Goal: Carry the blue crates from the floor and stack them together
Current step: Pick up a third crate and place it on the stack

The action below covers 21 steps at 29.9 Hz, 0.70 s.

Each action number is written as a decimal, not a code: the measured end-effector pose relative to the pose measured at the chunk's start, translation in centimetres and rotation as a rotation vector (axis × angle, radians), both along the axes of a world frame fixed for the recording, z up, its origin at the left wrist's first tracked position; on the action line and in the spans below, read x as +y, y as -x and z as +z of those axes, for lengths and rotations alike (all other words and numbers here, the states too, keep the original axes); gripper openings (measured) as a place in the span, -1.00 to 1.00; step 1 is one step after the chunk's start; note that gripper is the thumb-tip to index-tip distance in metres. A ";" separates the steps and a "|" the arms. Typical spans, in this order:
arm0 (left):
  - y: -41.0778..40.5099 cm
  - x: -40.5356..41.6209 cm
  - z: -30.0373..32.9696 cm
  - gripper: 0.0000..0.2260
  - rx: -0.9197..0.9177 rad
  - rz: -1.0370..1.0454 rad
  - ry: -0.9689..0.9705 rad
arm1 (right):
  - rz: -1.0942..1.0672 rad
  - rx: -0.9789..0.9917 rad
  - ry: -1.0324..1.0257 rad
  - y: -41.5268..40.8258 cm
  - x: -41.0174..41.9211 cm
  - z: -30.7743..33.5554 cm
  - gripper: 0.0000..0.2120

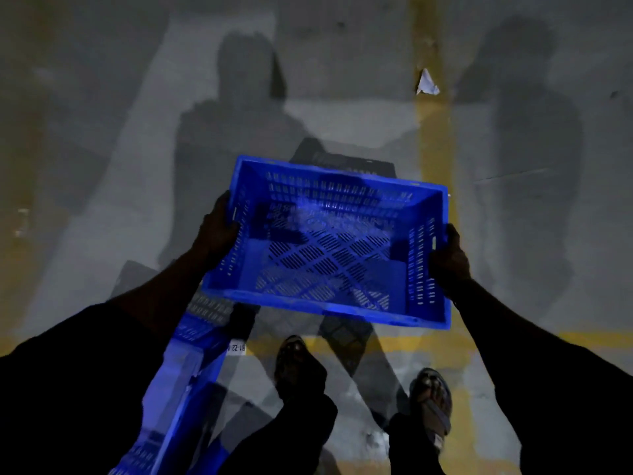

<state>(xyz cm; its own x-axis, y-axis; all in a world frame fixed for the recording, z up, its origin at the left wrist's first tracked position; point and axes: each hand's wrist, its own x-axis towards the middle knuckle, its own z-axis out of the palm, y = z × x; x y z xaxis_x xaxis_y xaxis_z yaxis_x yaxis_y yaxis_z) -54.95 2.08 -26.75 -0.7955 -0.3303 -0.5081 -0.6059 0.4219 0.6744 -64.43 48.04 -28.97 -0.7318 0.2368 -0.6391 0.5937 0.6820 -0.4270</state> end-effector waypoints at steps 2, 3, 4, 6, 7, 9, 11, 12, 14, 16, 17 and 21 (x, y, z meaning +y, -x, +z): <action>1.1 1.9 4.2 -0.36 0.029 -0.057 0.039 | -0.008 0.014 0.005 -0.6 1.6 2.3 -0.22; 1.6 2.3 6.0 -0.36 0.052 -0.092 0.053 | -0.004 0.036 0.004 -0.8 2.5 3.8 -0.23; 2.0 2.6 7.7 -0.36 0.072 -0.134 0.074 | 0.001 0.055 -0.002 -1.1 3.4 5.3 -0.25; 3.1 2.9 10.9 -0.35 0.119 -0.231 0.126 | -0.003 0.101 -0.014 -1.3 5.1 8.9 -0.32; 3.7 3.1 12.4 -0.35 0.137 -0.278 0.142 | -0.003 0.134 -0.016 -1.5 5.8 10.5 -0.34; 5.1 4.6 16.5 -0.36 0.173 -0.346 0.174 | 0.004 0.199 -0.028 -1.8 7.6 14.6 -0.35; 6.6 6.2 20.6 -0.37 0.212 -0.415 0.215 | 0.007 0.249 -0.042 -2.2 9.5 18.8 -0.34; 7.2 6.6 22.1 -0.35 0.231 -0.446 0.228 | 0.013 0.274 -0.053 -2.4 10.3 20.5 -0.33; 8.6 7.6 25.1 -0.34 0.259 -0.516 0.240 | -0.003 0.322 -0.068 -3.0 12.1 24.7 -0.35; 10.0 8.8 27.6 -0.34 0.287 -0.582 0.294 | -0.029 0.383 -0.085 -3.9 14.0 28.7 -0.31; 10.5 9.4 28.7 -0.34 0.284 -0.604 0.315 | -0.031 0.405 -0.099 -4.4 14.8 30.2 -0.28; 12.4 15.4 35.4 -0.36 0.307 -0.663 0.407 | -0.094 0.504 -0.152 -7.2 19.6 36.1 -0.27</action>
<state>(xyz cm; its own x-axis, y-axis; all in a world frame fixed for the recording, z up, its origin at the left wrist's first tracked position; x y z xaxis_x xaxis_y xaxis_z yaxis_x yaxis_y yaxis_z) -67.33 17.49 8.68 -0.9731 0.1440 -0.1797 0.0392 0.8726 0.4869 -57.18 67.61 7.10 -0.9104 0.3785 -0.1671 0.4017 0.7121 -0.5758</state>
